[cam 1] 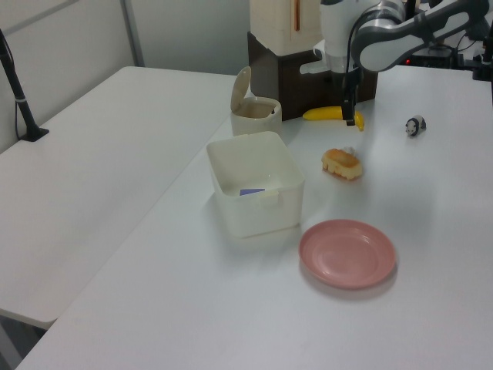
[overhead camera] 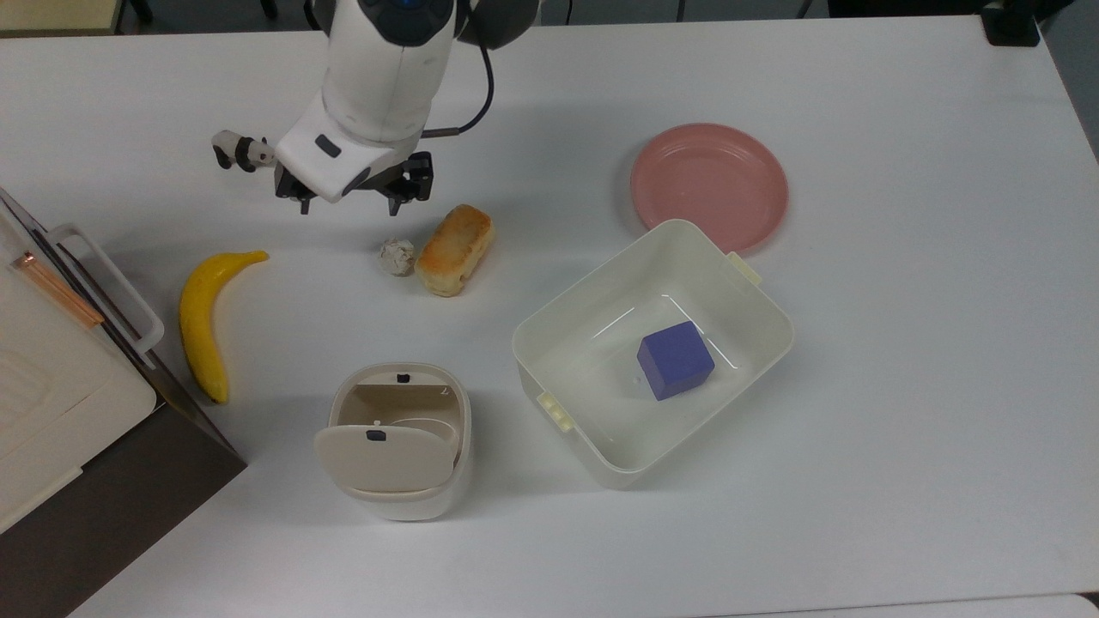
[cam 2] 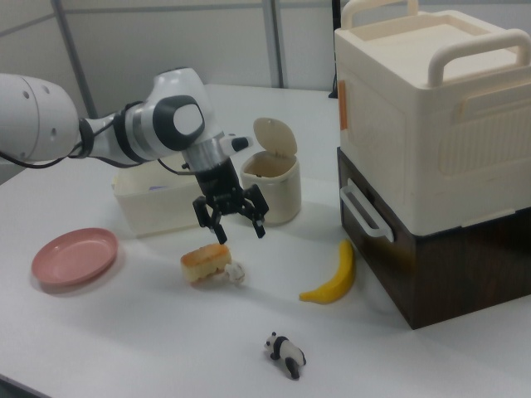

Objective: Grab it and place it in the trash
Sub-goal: 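Move the open gripper down over the small white paper ball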

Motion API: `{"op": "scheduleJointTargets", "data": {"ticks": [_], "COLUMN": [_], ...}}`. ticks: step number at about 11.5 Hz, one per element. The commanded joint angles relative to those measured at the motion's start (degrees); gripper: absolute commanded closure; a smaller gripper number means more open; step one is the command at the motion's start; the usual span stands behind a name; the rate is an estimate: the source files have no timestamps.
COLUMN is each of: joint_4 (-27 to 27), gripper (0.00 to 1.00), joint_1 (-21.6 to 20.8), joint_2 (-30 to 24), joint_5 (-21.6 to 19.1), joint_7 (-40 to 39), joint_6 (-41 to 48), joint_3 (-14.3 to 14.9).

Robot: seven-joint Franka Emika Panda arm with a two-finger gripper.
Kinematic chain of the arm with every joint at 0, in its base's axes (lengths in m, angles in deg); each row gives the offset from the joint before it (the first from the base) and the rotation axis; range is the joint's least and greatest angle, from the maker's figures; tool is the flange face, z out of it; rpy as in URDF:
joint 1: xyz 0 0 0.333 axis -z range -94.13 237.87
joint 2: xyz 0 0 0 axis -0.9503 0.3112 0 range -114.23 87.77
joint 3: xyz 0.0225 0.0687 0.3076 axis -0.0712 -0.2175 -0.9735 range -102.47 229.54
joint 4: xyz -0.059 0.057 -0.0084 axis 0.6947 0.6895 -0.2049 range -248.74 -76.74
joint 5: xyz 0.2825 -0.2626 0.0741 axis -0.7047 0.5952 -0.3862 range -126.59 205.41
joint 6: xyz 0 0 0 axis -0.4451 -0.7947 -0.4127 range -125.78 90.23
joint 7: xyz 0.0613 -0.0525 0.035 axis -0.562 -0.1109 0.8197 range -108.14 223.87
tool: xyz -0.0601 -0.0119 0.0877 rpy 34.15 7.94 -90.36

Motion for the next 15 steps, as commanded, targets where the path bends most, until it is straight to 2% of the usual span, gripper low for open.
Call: {"op": "scheduleJointTargets", "data": {"ticks": [1, 7, 13, 15], "joint_4": [-1.6, -1.4, -1.2, -1.2], "gripper": [0.00, 0.00, 0.00, 0.00], "joint_1": [0.8, -1.3, -2.7, -3.2], "joint_2": [2.8, 7.6, 6.9, 6.5], "joint_5": [2.8, 2.9, 2.3, 2.1], "joint_7": [0.0, 4.1, 6.8, 7.8], "joint_6": [-3.1, -8.7, -8.4, -8.0], "joint_3": [0.5, 0.4, -0.1, -1.1]}}
